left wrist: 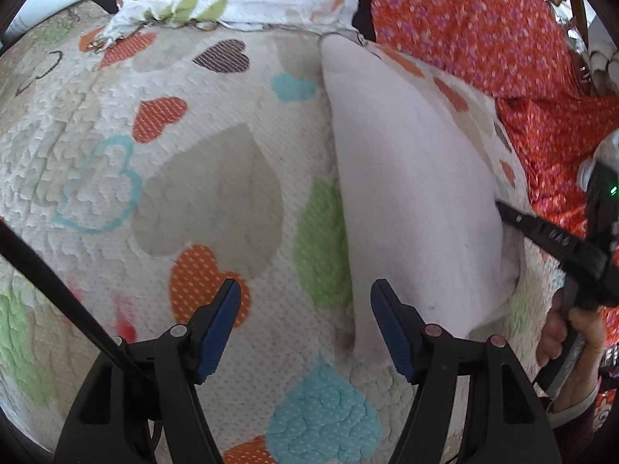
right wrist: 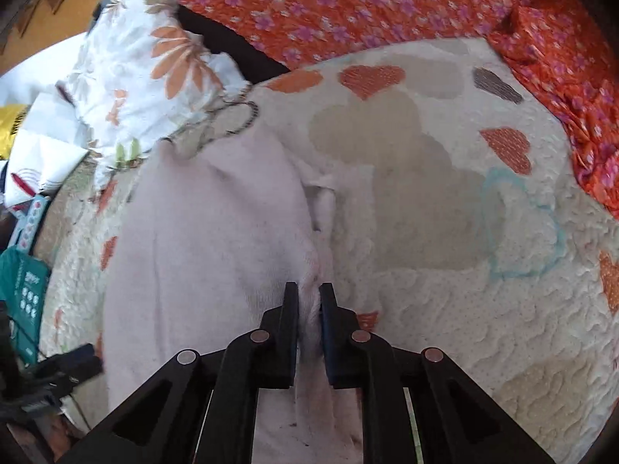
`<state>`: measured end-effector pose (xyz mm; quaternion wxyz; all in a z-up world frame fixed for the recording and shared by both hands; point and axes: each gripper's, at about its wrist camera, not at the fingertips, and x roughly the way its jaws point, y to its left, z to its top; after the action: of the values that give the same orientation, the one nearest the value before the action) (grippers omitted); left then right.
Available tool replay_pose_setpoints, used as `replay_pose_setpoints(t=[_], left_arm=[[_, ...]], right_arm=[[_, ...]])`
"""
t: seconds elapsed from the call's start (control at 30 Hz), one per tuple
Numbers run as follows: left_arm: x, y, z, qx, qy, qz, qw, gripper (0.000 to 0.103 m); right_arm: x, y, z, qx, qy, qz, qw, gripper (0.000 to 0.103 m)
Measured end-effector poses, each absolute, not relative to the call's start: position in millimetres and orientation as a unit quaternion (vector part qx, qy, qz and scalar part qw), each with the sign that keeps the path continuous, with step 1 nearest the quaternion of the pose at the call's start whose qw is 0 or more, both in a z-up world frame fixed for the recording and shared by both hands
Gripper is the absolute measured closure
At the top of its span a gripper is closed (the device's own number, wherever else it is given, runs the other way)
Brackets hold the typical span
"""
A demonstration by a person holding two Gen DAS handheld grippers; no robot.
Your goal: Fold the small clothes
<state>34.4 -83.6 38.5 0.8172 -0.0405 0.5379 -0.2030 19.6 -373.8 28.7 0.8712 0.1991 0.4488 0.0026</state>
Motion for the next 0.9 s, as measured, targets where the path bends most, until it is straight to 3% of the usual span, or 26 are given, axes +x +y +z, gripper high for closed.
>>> replay_pose_setpoints(t=[0.2,0.3,0.37,0.43,0.63,0.7,0.77,0.8,0.9], left_arm=[[31,-89,49,-0.027,0.506,-0.192,0.841,0.035],[33,-102,44,-0.008,0.511,-0.194,0.837,0.035],[33,-113,41,0.012,0.517,-0.197,0.833,0.035],[32,-121,39,0.036,0.516,-0.196,0.833,0.035],[32,-125,39,0.043,0.517,-0.196,0.832,0.035],[34,-122,37,0.035,0.521,-0.199,0.829,0.035],[35,-121,35,0.033,0.523,-0.202,0.827,0.034],[36,-120,33,0.032,0.525,-0.203,0.826,0.034],[38,-117,30,0.027,0.532,-0.204,0.821,0.032]], right_arm=[[14,-356,32,0.155,0.470,0.011,0.869,0.088],[2,-363,40,0.167,0.432,0.004,0.886,0.086],[-4,-368,57,0.174,0.384,-0.005,0.907,0.076],[4,-367,70,0.172,0.363,-0.007,0.916,0.049],[101,-368,61,0.155,0.421,-0.006,0.894,0.045],[133,-379,44,0.201,0.446,0.005,0.872,0.045],[149,-384,29,0.249,0.458,0.018,0.853,0.061],[155,-384,21,0.275,0.465,0.036,0.841,0.090],[157,-377,24,0.244,0.465,0.028,0.851,0.094]])
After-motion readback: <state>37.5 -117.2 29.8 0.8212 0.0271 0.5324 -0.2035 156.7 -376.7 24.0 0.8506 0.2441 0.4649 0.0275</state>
